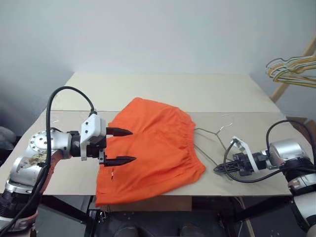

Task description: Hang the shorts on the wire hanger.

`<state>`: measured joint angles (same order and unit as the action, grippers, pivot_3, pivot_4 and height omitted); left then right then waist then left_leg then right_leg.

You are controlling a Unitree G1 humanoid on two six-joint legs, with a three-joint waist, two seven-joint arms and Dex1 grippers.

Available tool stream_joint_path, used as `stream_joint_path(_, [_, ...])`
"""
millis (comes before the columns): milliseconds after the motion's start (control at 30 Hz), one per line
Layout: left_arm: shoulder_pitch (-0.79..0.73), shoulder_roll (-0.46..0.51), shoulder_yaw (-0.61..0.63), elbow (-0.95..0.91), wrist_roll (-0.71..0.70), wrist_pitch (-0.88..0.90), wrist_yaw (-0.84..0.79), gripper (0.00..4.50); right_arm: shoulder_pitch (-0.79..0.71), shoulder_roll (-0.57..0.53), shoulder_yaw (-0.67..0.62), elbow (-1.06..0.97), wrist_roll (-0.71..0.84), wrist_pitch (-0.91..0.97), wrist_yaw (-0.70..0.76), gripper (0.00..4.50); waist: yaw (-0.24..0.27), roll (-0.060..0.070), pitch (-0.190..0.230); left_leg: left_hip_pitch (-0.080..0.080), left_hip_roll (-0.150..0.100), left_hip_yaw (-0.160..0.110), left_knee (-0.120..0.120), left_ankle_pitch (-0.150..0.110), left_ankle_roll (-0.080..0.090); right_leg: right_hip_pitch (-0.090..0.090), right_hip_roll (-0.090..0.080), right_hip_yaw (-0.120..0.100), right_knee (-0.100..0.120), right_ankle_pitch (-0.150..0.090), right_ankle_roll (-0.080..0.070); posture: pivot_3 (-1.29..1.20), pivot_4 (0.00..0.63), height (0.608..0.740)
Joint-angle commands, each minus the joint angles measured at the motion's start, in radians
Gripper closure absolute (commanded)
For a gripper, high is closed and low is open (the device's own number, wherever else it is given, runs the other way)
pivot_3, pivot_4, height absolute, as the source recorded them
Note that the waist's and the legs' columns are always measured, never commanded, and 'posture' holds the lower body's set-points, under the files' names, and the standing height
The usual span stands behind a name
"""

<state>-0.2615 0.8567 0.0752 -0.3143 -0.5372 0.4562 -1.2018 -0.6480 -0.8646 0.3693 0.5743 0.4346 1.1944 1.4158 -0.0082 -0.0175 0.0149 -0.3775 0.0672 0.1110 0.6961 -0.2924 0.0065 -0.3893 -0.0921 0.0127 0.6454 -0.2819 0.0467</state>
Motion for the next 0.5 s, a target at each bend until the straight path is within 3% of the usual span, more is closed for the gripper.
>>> stream_joint_path(33, [-0.008, 0.014, 0.018, -0.009, 0.003, -0.027, -0.005, 0.01, -0.035, 0.023, -0.045, 0.040, -0.008, -0.032, -0.009, 4.50, 0.000, 0.000, 0.000, -0.001, 0.000, 0.000, 0.000, 0.000, 0.000, 0.000, 0.000, 0.000, 0.000, 0.000, 0.000, 0.02, 0.000, 0.740])
stream_joint_path(100, [-0.004, 0.015, 0.018, -0.011, 0.005, -0.029, -0.004, 0.01, -0.078, 0.058, -0.085, 0.112, -0.005, -0.032, -0.032, 4.50, -0.004, 0.000, 0.000, -0.001, 0.000, 0.000, 0.001, 0.000, 0.000, 0.000, 0.000, 0.000, 0.000, 0.000, 0.000, 0.02, 0.000, 0.740])
stream_joint_path(233, [-0.005, 0.015, 0.016, -0.013, 0.006, -0.029, -0.003, 0.01, -0.068, 0.043, -0.009, 0.028, -0.018, -0.043, 0.069, 4.50, -0.005, 0.000, 0.000, 0.000, 0.000, 0.000, 0.000, 0.000, 0.000, -0.001, 0.000, 0.000, 0.002, 0.000, 0.000, 0.03, 0.000, 0.740])
stream_joint_path(367, [-0.004, 0.014, 0.014, -0.011, 0.011, -0.033, 0.000, 0.01, -0.124, 0.117, -0.054, 0.163, -0.057, -0.058, -0.017, 4.50, -0.008, 0.000, 0.000, 0.000, 0.000, 0.000, 0.001, 0.000, 0.000, 0.000, 0.000, 0.000, 0.001, 0.000, 0.000, 0.03, 0.000, 0.740])
stream_joint_path(500, [-0.001, 0.014, 0.009, -0.014, 0.012, -0.036, 0.001, 0.01, -0.137, 0.138, -0.016, 0.152, -0.070, -0.064, 0.041, 4.50, -0.007, 0.000, 0.000, 0.000, 0.000, 0.000, 0.000, 0.000, -0.001, -0.001, 0.000, 0.000, 0.002, 0.000, 0.000, 0.03, 0.000, 0.740])
